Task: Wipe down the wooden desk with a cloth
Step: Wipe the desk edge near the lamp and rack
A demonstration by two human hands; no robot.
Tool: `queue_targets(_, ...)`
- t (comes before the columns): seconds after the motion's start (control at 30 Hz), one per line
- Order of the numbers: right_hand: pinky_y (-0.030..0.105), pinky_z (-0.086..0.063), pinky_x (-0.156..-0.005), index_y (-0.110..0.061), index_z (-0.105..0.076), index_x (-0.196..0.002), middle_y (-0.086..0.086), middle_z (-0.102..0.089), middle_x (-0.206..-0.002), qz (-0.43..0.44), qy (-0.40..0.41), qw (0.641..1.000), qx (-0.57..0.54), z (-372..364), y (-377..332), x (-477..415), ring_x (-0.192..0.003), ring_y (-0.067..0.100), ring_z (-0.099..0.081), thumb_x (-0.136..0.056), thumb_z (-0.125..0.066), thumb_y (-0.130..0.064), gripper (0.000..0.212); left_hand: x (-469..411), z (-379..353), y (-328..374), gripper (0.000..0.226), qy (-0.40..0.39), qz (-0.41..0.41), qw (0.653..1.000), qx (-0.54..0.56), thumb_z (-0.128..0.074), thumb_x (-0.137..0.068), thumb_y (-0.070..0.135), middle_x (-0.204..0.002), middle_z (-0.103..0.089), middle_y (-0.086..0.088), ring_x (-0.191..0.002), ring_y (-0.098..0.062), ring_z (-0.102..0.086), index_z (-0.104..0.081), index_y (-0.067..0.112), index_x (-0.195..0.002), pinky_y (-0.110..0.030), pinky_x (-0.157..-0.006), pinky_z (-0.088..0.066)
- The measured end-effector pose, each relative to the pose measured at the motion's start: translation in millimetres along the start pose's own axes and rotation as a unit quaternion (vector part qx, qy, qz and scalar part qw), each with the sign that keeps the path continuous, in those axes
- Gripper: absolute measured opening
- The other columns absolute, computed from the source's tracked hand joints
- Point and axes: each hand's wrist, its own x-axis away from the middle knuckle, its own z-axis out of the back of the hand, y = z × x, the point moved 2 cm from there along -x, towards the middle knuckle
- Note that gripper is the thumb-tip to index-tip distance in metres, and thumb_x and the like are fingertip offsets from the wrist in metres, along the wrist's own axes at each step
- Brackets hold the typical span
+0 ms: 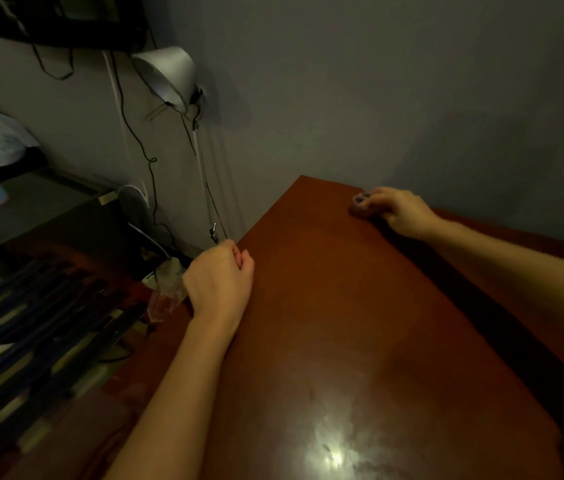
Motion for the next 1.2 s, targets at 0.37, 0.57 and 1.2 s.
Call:
queue_targets(0.37,0.033,-0.040,-0.100,-0.017,-0.069,-0.112,0.004,-0.054,-0.135,0.028,-0.017,0.999,0.008,9.6,-5.8,36.4,-0.126,0.025,-0.050,-0.087,-0.053,0.010,0.040,0.1,-0.7,-0.8,0.027,0.001,-0.006,1.000,-0.009,-0.050,-0.094,0.030,-0.067,-0.057,0.001,-0.061,-0.017,-0.049,-0.051,0.018,-0.069,-0.029,-0.055,-0.033)
queue_targets(0.57,0.015,-0.042,-0.101,-0.017,-0.067,-0.114,-0.013,-0.051,-0.129,0.147,-0.068,0.982,-0.098,-20.6,-101.3,53.0,-0.118,0.002,-0.050,-0.080,-0.045,0.020,0.054,1.2,-0.6,-0.5,0.027,0.003,-0.011,1.000,-0.008,-0.050,-0.094,0.030,-0.065,-0.054,0.003,-0.061,-0.014,-0.050,-0.051,0.019,-0.069,-0.028,-0.055,-0.033)
queue_targets(1.2,0.037,-0.043,-0.103,-0.022,-0.066,-0.115,-0.004,-0.051,-0.137,0.009,-0.019,1.000,-0.015,-1.3,-49.6,36.3,-0.126,0.017,-0.049,-0.087,-0.043,0.012,0.051,0.2,-0.8,1.7,0.024,0.013,-0.030,0.999,-0.022,-0.050,-0.094,0.030,-0.076,-0.062,-0.002,-0.073,-0.021,-0.059,-0.057,0.016,-0.077,-0.030,-0.060,-0.040)
